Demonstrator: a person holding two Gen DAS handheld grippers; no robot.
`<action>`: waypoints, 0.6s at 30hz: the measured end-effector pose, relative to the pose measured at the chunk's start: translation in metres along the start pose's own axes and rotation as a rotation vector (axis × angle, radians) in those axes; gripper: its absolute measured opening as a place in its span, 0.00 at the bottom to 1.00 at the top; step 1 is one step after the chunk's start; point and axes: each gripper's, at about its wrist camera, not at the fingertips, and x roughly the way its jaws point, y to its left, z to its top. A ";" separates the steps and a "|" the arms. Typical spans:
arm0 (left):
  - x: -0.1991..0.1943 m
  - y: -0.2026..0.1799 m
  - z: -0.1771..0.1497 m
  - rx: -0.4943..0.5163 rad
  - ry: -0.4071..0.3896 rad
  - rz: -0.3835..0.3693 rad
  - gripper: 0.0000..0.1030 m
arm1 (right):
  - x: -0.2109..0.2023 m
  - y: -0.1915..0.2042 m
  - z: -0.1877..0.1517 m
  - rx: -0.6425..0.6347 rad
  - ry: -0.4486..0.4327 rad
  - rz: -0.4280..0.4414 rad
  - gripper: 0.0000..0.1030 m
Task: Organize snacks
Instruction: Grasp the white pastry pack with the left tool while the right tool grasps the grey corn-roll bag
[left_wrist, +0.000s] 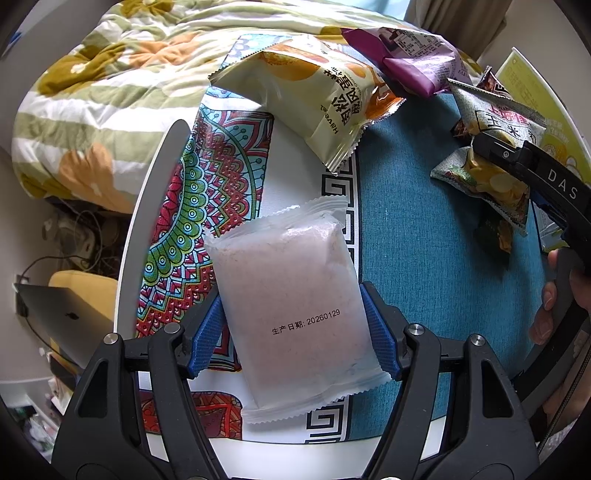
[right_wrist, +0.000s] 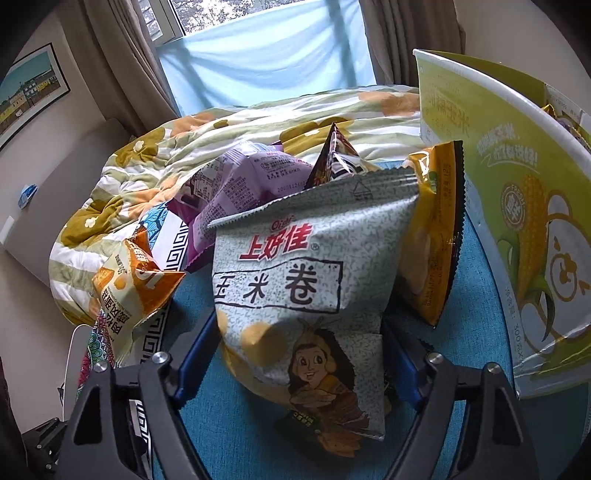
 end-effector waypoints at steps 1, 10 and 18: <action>0.000 0.000 0.000 0.000 0.000 -0.002 0.64 | -0.001 0.000 0.000 -0.005 -0.002 -0.002 0.70; -0.007 -0.002 -0.007 -0.003 -0.002 -0.026 0.63 | -0.013 -0.001 -0.004 -0.012 -0.017 0.004 0.59; -0.039 -0.006 -0.006 -0.037 -0.065 -0.044 0.63 | -0.038 0.001 -0.001 -0.007 -0.036 0.051 0.59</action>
